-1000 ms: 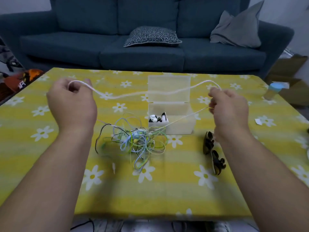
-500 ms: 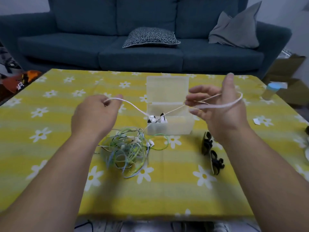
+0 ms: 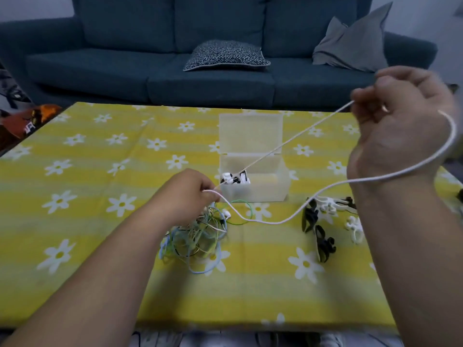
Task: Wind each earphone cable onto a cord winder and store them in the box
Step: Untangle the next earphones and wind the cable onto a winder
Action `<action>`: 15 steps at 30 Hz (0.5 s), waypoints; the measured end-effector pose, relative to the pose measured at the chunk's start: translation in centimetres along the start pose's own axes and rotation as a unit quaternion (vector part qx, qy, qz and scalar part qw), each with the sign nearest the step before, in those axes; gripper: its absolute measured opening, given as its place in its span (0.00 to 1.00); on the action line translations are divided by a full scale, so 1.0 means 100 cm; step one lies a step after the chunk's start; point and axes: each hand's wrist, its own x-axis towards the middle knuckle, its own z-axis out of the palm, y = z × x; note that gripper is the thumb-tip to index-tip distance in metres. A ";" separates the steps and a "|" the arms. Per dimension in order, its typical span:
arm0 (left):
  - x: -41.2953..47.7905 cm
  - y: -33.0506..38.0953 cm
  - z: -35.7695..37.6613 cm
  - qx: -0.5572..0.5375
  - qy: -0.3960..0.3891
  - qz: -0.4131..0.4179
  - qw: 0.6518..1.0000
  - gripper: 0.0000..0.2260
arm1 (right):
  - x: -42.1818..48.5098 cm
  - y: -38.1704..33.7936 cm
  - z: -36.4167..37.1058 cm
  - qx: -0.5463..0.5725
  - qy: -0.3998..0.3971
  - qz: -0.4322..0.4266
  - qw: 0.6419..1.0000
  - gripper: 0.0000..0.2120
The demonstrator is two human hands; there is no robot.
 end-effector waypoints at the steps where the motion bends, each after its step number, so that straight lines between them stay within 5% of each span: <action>1: -0.002 0.002 -0.002 -0.016 0.021 0.012 1.000 0.09 | 0.004 0.004 -0.005 -0.063 0.001 -0.017 0.998 0.07; 4: -0.007 0.011 -0.009 -0.112 0.100 0.064 0.986 0.12 | 0.001 0.015 -0.013 -0.320 -0.120 0.050 0.939 0.06; 6: -0.010 0.017 -0.014 -0.186 0.124 0.091 0.971 0.13 | -0.006 0.019 -0.019 -0.462 -0.269 0.155 0.831 0.02; 9: -0.013 0.024 -0.017 -0.218 0.118 0.110 0.962 0.12 | -0.017 0.024 -0.024 -0.603 -0.430 0.234 0.629 0.19; 11: -0.015 0.028 -0.018 -0.193 0.105 0.130 0.967 0.10 | -0.020 0.026 -0.022 -0.639 -0.467 0.240 0.562 0.26; 13: -0.017 0.029 -0.016 -0.137 0.087 0.137 0.977 0.08 | -0.021 0.026 -0.020 -0.643 -0.445 0.222 0.583 0.24; 15: -0.016 0.028 -0.011 -0.084 0.080 0.126 0.985 0.07 | -0.024 0.026 -0.015 -0.610 -0.358 0.156 0.689 0.22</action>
